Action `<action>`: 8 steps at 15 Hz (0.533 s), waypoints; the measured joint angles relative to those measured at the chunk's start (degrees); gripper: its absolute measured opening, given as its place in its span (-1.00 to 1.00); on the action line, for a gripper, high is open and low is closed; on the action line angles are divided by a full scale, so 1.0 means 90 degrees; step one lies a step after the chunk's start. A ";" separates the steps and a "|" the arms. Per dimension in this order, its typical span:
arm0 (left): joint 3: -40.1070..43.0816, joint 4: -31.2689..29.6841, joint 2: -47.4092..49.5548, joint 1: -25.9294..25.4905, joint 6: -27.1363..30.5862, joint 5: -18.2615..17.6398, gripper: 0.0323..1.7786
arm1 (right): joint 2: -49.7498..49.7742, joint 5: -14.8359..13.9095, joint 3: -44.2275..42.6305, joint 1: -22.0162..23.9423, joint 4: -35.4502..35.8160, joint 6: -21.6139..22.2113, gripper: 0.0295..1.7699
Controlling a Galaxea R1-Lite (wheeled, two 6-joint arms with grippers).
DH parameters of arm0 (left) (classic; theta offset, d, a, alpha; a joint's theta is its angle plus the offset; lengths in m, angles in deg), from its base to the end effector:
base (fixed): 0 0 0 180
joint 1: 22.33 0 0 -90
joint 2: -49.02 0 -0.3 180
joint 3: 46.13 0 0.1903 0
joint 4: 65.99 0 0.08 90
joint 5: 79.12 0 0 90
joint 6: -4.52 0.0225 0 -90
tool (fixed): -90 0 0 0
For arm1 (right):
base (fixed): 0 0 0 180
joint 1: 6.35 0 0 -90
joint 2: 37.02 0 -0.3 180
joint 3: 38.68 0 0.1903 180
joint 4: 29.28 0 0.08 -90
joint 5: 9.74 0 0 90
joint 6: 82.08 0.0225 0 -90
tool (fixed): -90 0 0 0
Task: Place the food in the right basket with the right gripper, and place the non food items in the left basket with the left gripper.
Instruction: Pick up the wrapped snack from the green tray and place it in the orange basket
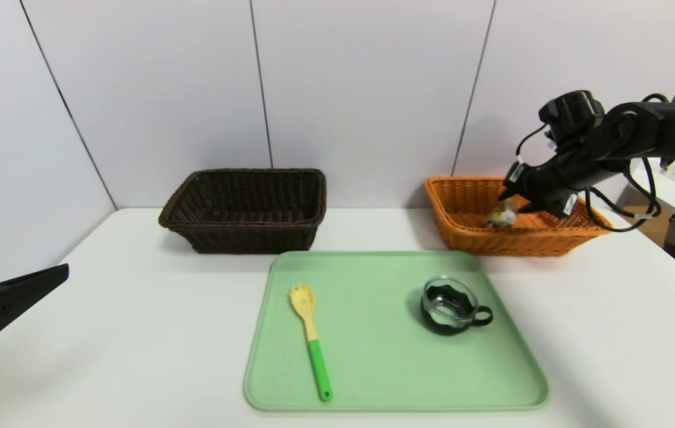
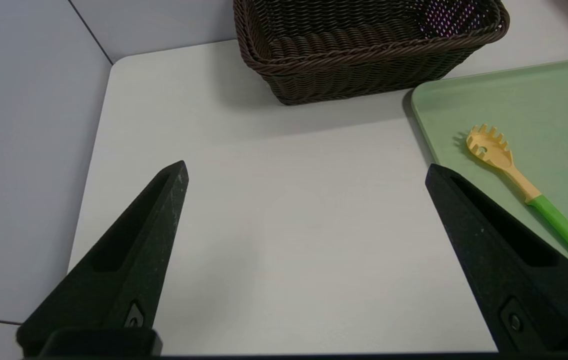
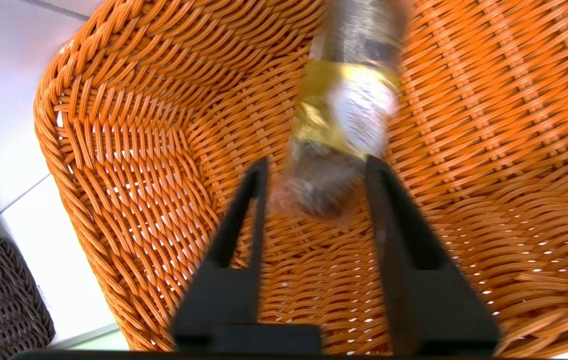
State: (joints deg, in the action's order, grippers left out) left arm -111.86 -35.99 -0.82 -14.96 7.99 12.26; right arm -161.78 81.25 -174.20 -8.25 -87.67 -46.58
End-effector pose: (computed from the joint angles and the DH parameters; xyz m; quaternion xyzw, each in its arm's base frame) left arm 0.0883 -0.0109 0.2564 0.0394 0.1208 -0.0555 0.9903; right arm 0.4268 0.0145 0.2063 0.2758 0.3916 -0.1011 0.8720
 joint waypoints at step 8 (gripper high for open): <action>0.0003 0.0001 -0.0003 0.0001 0.0000 0.0018 0.90 | 0.0264 0.0003 0.0003 0.0028 -0.0007 -0.0034 0.53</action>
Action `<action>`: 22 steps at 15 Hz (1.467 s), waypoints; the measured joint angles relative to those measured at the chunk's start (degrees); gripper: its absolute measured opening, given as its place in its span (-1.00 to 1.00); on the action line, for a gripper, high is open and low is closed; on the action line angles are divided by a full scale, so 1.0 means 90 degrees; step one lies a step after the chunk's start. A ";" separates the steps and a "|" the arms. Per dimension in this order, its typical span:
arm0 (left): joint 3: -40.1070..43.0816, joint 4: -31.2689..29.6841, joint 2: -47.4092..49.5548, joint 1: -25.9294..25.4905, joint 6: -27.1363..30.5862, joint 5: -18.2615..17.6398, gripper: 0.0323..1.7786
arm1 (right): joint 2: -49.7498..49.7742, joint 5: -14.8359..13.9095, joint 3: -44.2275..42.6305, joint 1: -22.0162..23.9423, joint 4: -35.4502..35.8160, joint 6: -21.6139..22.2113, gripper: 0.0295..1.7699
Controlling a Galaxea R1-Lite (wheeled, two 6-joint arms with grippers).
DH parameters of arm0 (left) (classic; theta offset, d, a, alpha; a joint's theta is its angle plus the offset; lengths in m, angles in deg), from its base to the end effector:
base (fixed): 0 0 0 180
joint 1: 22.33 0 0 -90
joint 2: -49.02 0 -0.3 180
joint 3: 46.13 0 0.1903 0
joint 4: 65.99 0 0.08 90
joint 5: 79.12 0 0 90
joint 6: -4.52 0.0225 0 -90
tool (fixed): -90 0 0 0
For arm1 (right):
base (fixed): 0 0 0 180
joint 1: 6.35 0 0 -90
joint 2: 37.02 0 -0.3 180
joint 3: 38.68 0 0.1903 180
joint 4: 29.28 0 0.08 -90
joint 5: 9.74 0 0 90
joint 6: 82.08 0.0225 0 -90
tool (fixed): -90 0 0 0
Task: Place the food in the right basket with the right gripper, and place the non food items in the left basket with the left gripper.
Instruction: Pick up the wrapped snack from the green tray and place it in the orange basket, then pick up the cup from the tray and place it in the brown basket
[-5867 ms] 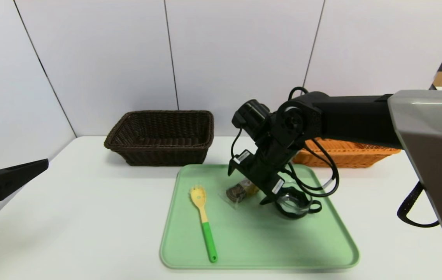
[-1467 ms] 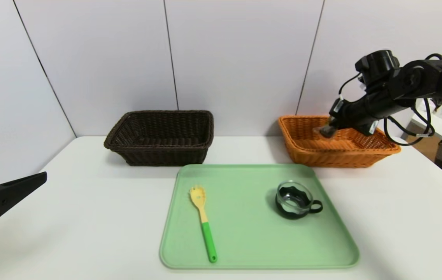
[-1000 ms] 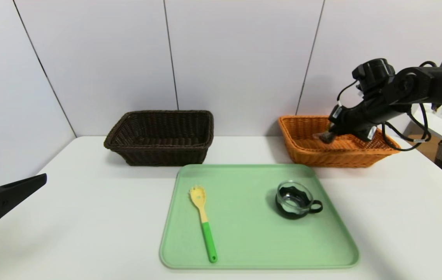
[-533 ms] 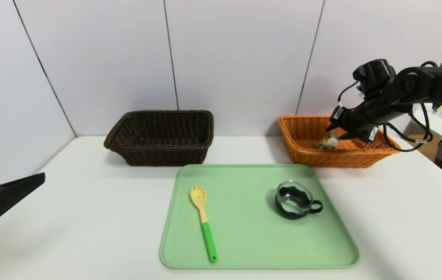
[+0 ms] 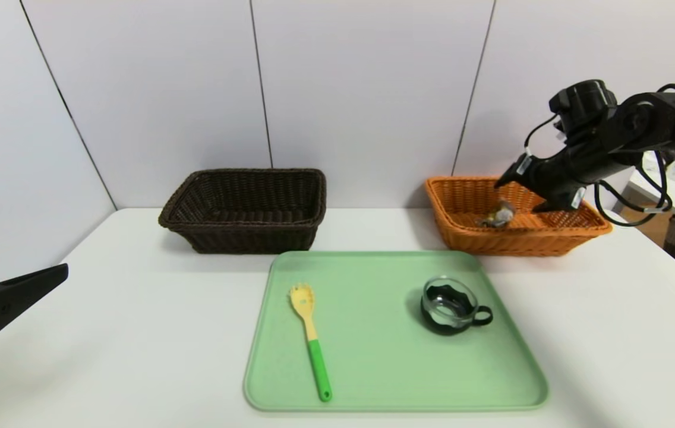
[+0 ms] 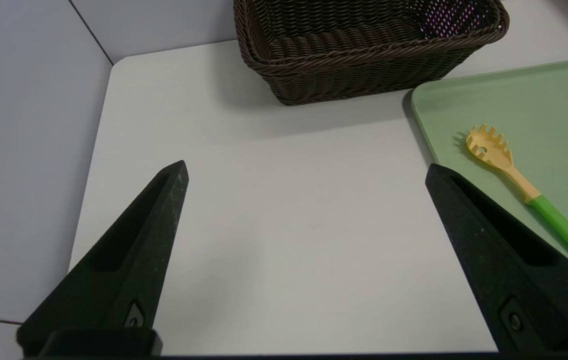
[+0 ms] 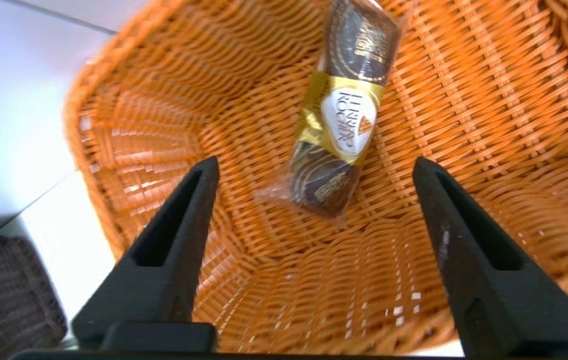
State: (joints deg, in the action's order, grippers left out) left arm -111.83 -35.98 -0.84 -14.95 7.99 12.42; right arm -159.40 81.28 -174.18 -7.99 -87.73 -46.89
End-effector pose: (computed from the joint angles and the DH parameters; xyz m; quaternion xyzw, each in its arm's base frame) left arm 0.0884 -0.0108 0.2562 0.0396 0.1214 -0.0543 0.9903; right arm 0.4179 0.0124 0.2237 0.2769 0.3738 -0.0961 0.8800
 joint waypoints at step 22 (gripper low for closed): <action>0.0187 0.0012 0.0034 0.0146 0.0069 -0.0037 0.90 | 0.4245 -0.1070 0.2588 -0.2968 -0.0738 -0.2469 0.91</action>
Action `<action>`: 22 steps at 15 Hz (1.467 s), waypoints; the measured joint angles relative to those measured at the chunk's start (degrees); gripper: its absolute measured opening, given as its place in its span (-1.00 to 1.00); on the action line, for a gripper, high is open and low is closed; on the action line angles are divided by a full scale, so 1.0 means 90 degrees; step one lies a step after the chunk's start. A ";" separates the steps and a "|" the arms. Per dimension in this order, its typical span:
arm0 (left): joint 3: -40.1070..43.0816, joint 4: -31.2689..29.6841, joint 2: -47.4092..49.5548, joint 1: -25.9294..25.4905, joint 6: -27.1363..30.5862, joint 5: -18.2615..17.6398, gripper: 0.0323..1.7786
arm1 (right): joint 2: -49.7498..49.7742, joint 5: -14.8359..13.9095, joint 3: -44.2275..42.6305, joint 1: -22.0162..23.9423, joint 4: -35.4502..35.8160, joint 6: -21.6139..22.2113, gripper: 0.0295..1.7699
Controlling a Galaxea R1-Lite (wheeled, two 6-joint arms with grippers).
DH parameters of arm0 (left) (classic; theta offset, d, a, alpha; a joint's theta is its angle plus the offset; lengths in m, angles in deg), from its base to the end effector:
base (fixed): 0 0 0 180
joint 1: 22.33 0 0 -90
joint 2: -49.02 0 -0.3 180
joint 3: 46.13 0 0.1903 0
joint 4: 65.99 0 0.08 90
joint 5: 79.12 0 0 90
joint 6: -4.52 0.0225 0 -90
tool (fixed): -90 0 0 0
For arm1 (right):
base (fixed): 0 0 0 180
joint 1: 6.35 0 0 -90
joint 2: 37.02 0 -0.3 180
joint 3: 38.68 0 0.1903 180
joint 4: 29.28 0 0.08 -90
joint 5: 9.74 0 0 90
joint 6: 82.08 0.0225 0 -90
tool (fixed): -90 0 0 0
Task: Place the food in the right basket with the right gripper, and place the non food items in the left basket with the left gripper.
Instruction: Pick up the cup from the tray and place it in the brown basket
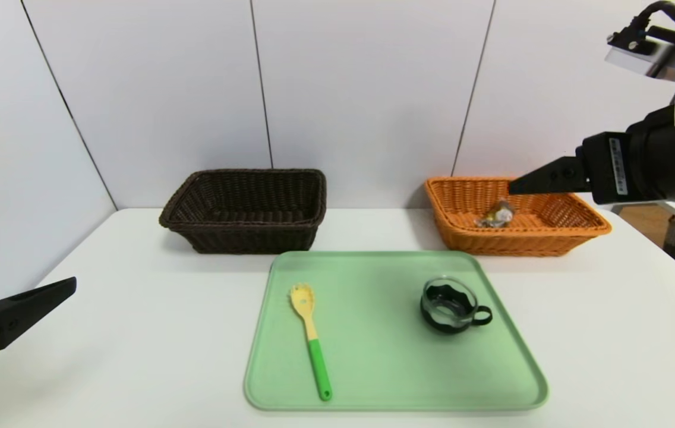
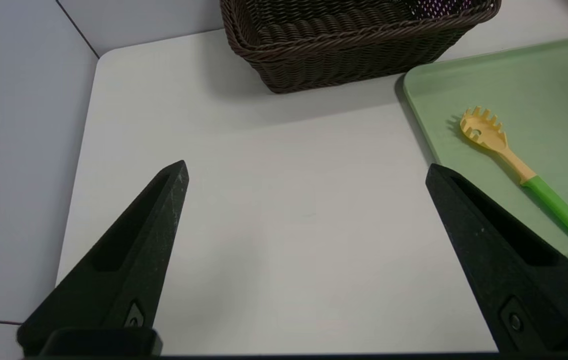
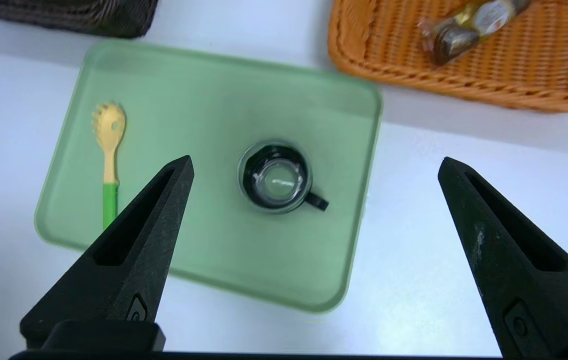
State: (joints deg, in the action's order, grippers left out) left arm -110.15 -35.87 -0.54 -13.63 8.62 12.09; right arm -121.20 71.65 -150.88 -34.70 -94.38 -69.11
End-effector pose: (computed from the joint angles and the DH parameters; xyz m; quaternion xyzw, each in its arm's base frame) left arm 0.0874 -0.0129 0.2482 0.0471 0.1333 -0.0695 0.9875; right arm 0.1945 0.1011 0.3262 0.0054 0.3180 0.1274 0.9395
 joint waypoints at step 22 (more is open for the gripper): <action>0.0184 0.0018 0.0245 -0.0003 0.0000 0.0027 0.90 | -0.2457 -0.0108 -0.0027 -0.1296 -0.0158 0.1995 0.91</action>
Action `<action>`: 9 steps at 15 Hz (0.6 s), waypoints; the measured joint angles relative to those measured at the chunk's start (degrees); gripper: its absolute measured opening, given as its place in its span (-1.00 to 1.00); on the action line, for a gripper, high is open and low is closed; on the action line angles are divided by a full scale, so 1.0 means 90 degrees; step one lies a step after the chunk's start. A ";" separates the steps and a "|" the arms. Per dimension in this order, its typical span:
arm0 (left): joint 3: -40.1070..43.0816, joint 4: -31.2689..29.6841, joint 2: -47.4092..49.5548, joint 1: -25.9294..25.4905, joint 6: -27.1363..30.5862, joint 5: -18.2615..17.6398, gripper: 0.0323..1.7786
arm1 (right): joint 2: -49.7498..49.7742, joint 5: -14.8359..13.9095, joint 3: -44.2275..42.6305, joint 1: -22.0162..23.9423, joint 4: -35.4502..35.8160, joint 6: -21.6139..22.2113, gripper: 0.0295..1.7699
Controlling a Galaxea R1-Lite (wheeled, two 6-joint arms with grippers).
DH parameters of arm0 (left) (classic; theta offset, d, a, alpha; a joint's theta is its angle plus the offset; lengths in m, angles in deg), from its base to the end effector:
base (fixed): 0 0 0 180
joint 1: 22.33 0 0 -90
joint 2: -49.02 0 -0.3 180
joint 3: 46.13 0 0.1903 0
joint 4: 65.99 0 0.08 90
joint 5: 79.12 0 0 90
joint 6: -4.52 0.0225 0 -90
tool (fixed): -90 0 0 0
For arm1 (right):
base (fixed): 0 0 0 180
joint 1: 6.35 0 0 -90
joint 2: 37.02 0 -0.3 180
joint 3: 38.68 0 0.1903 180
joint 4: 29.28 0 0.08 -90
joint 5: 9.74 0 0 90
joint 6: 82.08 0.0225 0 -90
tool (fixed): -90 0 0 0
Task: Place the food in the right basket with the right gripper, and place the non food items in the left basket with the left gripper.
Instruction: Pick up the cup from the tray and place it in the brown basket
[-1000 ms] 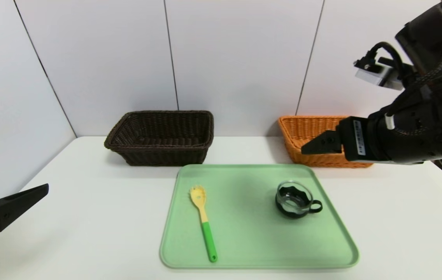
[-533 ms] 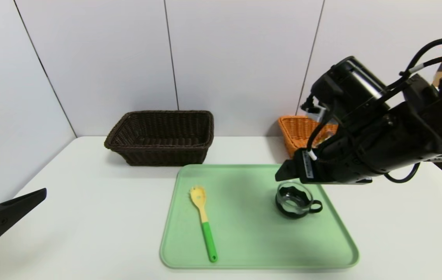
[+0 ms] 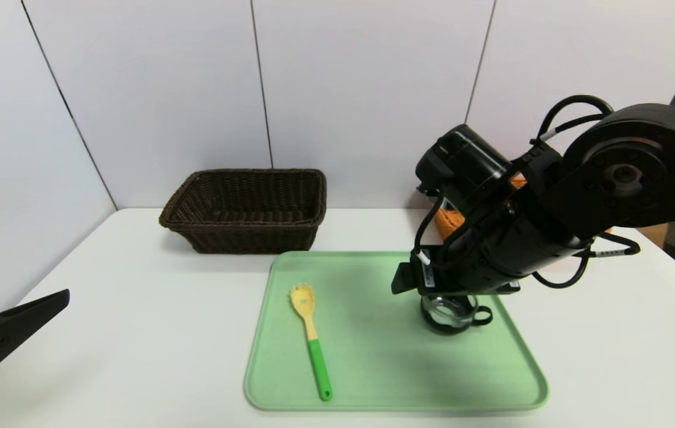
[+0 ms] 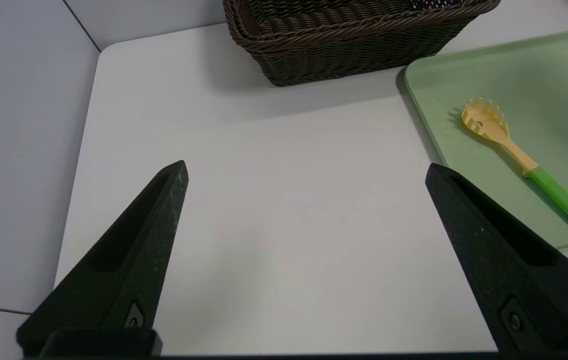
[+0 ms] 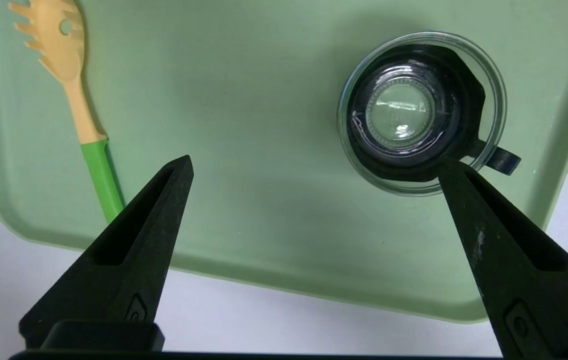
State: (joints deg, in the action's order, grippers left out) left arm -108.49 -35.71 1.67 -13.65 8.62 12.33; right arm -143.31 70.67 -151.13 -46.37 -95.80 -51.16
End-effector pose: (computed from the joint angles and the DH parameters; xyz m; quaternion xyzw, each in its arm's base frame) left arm 0.0786 -0.0114 0.2429 0.0471 0.1300 -0.0672 0.9881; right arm 0.2504 0.2054 0.2196 0.0191 0.5003 0.0970 0.8602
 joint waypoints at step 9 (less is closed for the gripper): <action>-0.0144 -0.0003 -0.0214 0.0153 0.0004 0.0000 0.90 | 0.0001 -0.0045 -0.0004 -0.0076 -0.0016 0.0020 0.91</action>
State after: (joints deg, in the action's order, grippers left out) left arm -109.78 -35.73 -0.26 -12.28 8.65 12.33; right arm -143.30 70.27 -151.16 -47.05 -95.95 -50.97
